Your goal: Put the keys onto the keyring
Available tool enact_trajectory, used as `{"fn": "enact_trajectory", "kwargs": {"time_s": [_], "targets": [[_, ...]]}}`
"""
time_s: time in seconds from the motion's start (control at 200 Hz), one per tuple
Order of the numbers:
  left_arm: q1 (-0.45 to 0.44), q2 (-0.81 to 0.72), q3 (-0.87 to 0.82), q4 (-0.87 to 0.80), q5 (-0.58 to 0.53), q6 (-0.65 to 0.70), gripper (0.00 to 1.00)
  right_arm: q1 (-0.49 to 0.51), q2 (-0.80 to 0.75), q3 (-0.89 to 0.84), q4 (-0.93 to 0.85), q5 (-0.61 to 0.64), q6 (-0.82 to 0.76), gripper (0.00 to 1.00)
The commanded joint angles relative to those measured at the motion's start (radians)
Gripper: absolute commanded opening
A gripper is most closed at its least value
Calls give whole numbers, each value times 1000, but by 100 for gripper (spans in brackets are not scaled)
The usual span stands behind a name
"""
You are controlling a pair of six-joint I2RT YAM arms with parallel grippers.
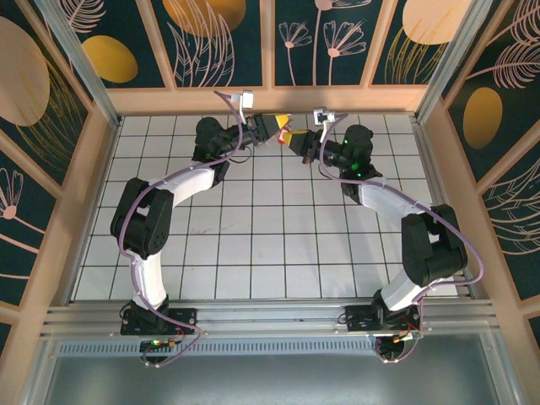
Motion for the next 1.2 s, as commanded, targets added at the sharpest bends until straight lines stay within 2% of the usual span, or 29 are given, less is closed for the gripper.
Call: {"fn": "enact_trajectory", "kwargs": {"time_s": [0.0, 0.385, 0.606, 0.706, 0.966, 1.191], "targets": [[-14, -16, 17, 69, 0, -10, 0, 26, 14, 38, 5, -44, -17, 0], [-18, -6, 20, 68, -6, -10, 0, 8, -25, 15, -54, -21, -53, 0], [-19, 0, 25, 85, -6, -14, 0, -36, -110, -53, -67, -10, -51, 31], [-18, 1, 25, 94, -3, -17, 0, -52, -164, -82, -95, -5, -71, 38], [-18, 3, 28, 110, 1, -30, 0, -110, -277, -133, -92, 18, -53, 44], [-20, -3, 20, 119, 5, -36, 0, -113, -232, -74, -2, 56, 85, 45]]}}
